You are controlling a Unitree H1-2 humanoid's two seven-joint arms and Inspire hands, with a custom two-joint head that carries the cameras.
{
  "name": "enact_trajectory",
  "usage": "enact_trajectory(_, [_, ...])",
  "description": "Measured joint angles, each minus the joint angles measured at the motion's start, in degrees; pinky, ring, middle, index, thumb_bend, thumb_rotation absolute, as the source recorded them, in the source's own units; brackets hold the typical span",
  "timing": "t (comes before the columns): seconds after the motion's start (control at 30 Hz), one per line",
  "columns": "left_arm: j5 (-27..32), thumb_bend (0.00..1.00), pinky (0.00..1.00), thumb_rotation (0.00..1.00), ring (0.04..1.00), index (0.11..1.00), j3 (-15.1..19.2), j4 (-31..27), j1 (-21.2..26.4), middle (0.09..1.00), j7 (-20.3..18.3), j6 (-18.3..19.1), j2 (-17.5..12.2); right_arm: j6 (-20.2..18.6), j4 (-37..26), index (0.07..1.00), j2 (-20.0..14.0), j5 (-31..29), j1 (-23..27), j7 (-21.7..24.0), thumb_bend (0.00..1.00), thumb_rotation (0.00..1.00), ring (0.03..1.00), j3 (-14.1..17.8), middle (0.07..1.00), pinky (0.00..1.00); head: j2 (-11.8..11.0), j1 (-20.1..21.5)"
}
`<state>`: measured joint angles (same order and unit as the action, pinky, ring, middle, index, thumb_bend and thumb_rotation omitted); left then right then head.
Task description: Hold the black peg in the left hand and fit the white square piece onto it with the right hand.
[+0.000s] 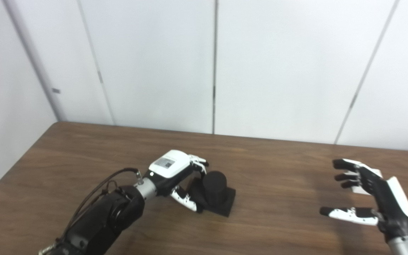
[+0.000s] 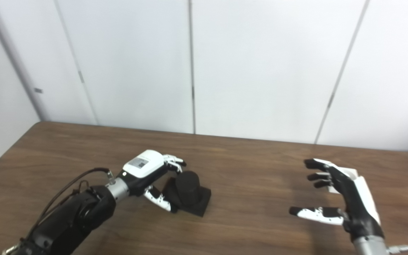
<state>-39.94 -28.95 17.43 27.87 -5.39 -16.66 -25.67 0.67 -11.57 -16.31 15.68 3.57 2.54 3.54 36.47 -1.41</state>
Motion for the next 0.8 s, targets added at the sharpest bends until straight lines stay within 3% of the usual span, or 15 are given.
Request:
enact_trajectory(0.23, [0.9,0.52,0.77,0.07,0.865,0.487,-2.6,1.1,2.6,0.846,-4.2,-1.4,1.7,0.7,1.4,0.740,1.1,0.7,0.7,-0.5,0.65,0.03,0.653,-0.7,0.765,0.57,0.9,4.8])
enact_trajectory(0.67, [1.4,0.52,0.80,0.07,0.882,0.488,-4.8,4.7,4.9,0.856,-4.5,-4.1,2.5,0.5,1.6,0.762,2.5,1.9,1.4,-0.7,0.65,0.06,0.682,-1.8,0.779,0.58,0.3,10.4])
enact_trajectory(0.8, [0.9,0.52,0.82,0.07,0.886,0.488,-5.6,4.3,5.1,0.867,-4.1,-4.3,1.7,-2.3,1.1,0.812,1.9,3.9,1.9,0.4,0.67,0.09,0.690,-2.7,0.794,0.56,-0.5,13.4])
